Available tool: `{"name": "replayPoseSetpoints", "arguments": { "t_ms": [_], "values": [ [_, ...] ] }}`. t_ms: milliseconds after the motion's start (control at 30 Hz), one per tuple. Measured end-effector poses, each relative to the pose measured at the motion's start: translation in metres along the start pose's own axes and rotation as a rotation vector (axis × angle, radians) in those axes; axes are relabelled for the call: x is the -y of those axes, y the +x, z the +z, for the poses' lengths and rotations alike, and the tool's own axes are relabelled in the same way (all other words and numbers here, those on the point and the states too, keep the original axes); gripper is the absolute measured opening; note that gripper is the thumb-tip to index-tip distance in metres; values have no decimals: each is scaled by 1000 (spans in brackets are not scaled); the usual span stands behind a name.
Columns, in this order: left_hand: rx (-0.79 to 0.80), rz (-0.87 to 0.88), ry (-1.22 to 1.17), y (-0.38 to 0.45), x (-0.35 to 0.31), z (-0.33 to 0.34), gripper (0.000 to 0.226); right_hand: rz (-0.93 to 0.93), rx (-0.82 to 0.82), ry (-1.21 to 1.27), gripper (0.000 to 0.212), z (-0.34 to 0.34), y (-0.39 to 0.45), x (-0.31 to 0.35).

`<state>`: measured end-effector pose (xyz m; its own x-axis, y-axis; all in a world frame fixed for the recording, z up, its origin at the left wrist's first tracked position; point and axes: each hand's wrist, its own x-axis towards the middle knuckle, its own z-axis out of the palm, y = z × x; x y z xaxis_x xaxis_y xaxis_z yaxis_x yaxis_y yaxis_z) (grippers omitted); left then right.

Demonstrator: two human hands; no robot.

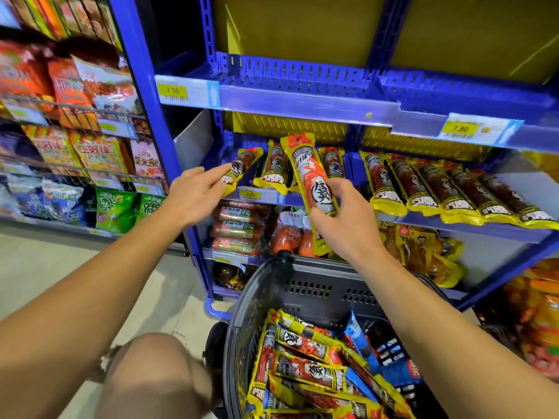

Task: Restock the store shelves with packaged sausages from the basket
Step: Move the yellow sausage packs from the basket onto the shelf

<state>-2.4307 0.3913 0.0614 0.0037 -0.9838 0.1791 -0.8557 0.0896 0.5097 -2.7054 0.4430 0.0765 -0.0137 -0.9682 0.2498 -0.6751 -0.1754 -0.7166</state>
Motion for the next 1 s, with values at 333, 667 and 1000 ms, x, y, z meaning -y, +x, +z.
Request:
{"name": "replayPoseSetpoints", "arguments": {
  "t_ms": [333, 667, 1000],
  "values": [
    [-6, 87, 78, 18, -10, 20, 47, -37, -19, -13, 60, 8, 7, -2],
    [49, 56, 177, 32, -13, 28, 46, -48, -5, 32, 62, 11, 5, -4],
    [-164, 145, 117, 11, -30, 14, 53, -38, 30, 102, 68, 7, -5, -10]
  ]
}}
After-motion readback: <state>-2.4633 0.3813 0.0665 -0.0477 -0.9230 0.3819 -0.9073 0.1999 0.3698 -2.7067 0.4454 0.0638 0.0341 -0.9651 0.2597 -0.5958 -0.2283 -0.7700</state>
